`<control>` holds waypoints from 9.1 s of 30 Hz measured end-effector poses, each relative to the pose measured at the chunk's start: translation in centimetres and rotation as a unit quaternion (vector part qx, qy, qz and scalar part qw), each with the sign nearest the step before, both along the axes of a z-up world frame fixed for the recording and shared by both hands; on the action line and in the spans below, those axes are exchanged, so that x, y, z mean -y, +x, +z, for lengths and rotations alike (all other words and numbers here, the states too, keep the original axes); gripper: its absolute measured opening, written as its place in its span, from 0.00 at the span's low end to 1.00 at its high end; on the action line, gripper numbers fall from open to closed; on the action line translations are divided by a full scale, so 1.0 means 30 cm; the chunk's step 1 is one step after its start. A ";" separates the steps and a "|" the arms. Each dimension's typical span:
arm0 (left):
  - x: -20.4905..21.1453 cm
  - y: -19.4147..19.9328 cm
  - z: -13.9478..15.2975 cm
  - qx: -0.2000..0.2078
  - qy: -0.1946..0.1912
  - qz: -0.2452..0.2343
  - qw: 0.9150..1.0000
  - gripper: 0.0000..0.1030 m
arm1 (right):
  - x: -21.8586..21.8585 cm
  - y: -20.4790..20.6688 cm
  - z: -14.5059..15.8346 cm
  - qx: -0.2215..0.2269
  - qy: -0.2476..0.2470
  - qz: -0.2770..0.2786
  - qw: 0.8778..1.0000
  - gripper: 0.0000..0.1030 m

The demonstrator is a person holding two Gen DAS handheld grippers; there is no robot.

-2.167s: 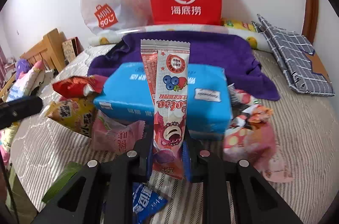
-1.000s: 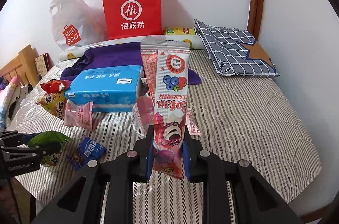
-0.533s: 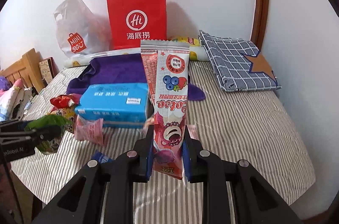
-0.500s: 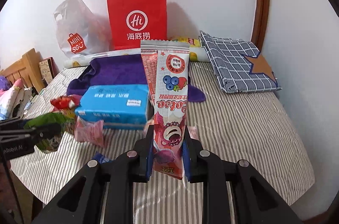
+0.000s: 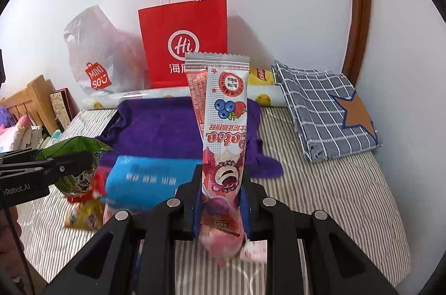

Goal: Organize snacks
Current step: 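Carry both held snacks over the purple towel with both grippers, then open both grippers to drop the snacks onto the purple towel, then grasp the pink pastry packet with the right gripper, then grasp the red snack packet with the left gripper while the right lifts the pink packet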

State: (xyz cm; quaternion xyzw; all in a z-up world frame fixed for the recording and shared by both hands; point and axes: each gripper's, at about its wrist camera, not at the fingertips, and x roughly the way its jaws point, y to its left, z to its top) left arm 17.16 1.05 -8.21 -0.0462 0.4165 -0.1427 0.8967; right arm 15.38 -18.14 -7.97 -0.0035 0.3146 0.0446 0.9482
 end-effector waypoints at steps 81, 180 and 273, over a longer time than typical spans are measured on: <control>-0.177 0.594 -0.289 -0.054 0.027 0.036 0.998 0.45 | -0.097 0.658 -0.275 -0.170 0.002 0.012 0.985 0.22; -0.203 -0.074 -0.171 -0.072 0.058 0.110 0.990 0.68 | 0.238 -0.016 -0.376 -0.160 0.045 0.026 0.986 0.18; -0.072 -0.114 -0.119 -0.037 0.010 0.019 0.999 0.42 | 0.182 -0.121 -0.135 -0.035 0.023 -0.029 0.999 0.35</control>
